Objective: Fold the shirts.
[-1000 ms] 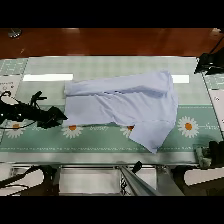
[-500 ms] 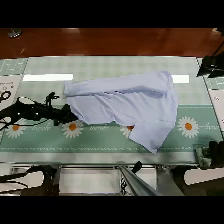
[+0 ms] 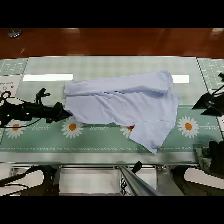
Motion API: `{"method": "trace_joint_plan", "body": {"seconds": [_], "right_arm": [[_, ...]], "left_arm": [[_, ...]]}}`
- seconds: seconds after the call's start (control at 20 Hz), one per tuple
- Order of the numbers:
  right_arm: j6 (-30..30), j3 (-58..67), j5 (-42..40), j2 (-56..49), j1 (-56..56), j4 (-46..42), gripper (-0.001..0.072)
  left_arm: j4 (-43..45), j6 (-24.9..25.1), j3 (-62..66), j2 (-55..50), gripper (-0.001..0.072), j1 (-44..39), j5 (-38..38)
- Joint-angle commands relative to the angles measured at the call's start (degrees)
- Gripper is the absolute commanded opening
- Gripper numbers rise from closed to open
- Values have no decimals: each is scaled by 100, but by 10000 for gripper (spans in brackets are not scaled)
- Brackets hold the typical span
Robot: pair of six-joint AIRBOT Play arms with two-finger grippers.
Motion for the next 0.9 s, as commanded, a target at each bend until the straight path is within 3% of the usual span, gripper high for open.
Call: {"method": "trace_joint_plan", "body": {"seconds": [0.0, 0.4, 0.55, 0.6, 0.7, 0.85], "right_arm": [[-398, -1700, -1078, 455, -144, 905, 613], [-837, -2643, -1941, 455, -122, 1871, 597], [-807, -2741, -2249, 455, 382, 1869, 584], [-728, -2745, -2378, 455, 647, 1834, 543], [-654, -2691, -2490, 457, 1060, 1818, 22], [-647, -1954, -1976, 678, 1141, 1834, 29]], "left_arm": [[-42, 72, 7, 144, 16, 94, -79], [-42, 70, 7, 142, 16, 94, -136], [-44, 72, 7, 142, 16, 94, -105], [-44, 72, 9, 142, 16, 94, -76], [-42, 74, 28, 144, 16, 96, -28], [-44, 74, 463, 275, 16, 96, -175]]}}
